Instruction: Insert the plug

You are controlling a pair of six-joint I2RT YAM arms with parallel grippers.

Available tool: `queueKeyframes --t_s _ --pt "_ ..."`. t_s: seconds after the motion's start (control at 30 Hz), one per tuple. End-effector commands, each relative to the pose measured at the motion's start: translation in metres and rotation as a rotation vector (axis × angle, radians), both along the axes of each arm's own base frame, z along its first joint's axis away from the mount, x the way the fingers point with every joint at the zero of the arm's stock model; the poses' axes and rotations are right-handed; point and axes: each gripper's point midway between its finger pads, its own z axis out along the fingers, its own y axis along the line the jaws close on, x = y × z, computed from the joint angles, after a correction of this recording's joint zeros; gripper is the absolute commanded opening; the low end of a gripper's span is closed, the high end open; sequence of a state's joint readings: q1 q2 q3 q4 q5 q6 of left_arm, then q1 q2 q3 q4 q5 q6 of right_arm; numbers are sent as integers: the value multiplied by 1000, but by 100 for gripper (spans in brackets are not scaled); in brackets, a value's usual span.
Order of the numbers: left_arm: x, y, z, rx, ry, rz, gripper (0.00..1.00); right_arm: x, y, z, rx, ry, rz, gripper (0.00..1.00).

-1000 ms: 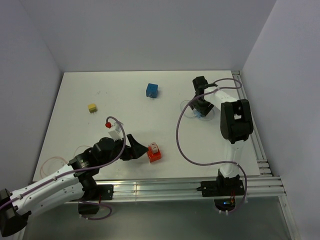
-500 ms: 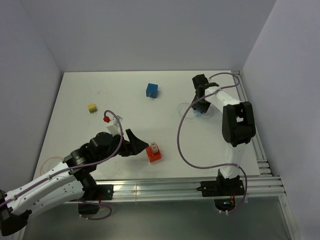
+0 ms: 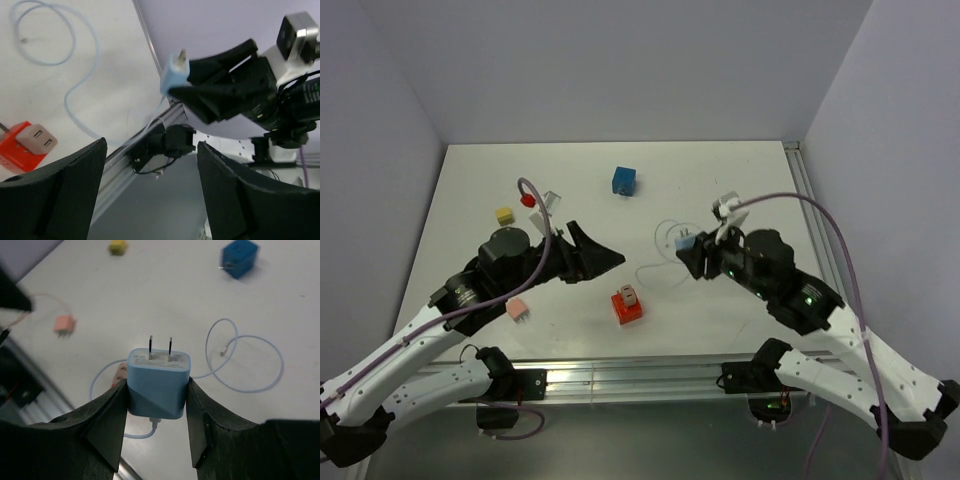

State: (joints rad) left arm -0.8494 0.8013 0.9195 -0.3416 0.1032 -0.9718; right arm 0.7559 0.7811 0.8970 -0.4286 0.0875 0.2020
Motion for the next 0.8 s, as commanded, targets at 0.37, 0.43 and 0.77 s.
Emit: queueKeyframes --t_s 0.37,0.43,0.77 --pt "-40 -62 -15 -129 199 -446 77 -106 61 -12 -34 20 555 0" --pt "-42 -65 -24 -115 229 -466 76 -105 65 -10 -44 11 561 0" --pt "-53 -75 -50 -90 312 -516 73 -99 75 1 -67 -18 558 0"
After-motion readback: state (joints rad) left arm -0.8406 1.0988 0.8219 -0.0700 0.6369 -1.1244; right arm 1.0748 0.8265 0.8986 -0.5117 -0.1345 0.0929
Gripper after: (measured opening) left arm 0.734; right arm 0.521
